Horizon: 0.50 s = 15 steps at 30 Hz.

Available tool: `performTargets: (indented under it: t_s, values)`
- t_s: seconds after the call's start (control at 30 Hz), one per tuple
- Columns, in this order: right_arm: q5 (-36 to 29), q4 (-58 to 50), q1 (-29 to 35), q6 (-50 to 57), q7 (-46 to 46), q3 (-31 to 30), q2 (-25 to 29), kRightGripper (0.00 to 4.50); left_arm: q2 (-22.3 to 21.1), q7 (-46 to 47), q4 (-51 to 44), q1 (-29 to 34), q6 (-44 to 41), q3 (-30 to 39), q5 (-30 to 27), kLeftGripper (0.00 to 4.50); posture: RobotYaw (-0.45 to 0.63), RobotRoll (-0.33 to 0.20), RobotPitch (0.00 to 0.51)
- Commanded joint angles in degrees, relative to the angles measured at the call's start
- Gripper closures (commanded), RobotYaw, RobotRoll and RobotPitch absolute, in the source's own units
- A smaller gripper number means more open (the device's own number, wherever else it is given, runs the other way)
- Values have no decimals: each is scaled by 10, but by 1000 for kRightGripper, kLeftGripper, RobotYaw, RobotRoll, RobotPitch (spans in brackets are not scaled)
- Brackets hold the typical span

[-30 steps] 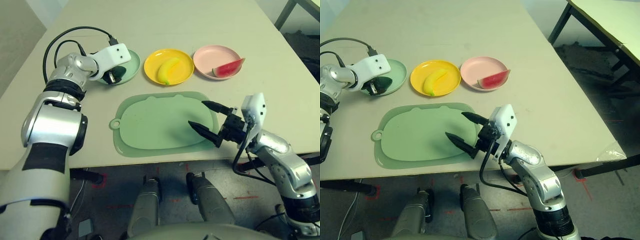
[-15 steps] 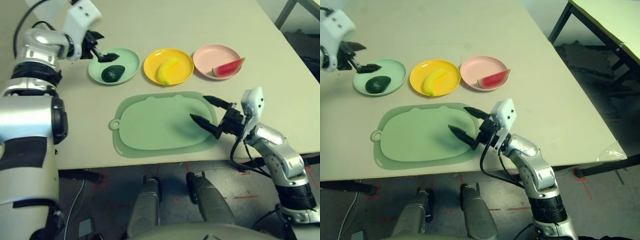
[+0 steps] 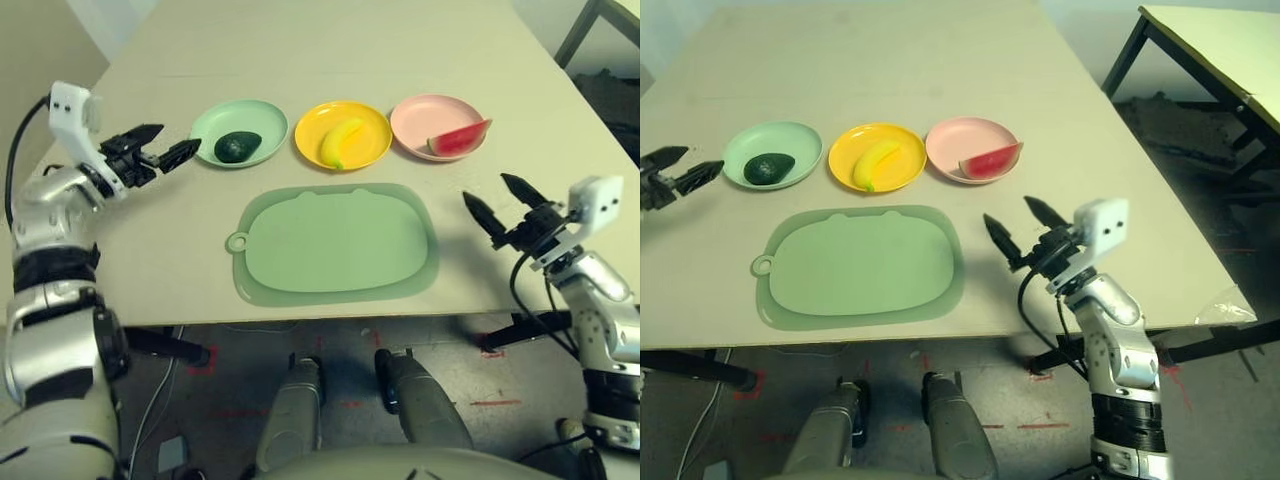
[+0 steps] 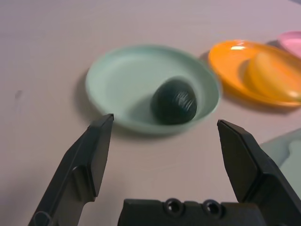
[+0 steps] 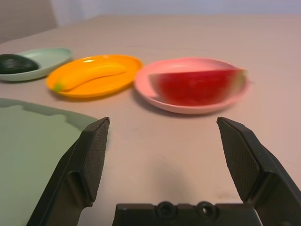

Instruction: Place the fruits into color-matched plates.

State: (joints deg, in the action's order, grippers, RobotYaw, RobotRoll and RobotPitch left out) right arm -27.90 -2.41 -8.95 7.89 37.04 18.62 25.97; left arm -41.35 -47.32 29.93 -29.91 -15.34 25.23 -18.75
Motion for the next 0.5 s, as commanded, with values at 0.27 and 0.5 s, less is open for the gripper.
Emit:
performTargets:
  t_s: [0.27,0.5]
  values:
    - [13,100,-2,-111,50,13,0,0,50,102,-183,135,-60,39,-62,20,-8,0,226]
    - [3,131,7,-126,48,41,5,0,48,128,-207,158,-69,45,-78,20,-6,0,210]
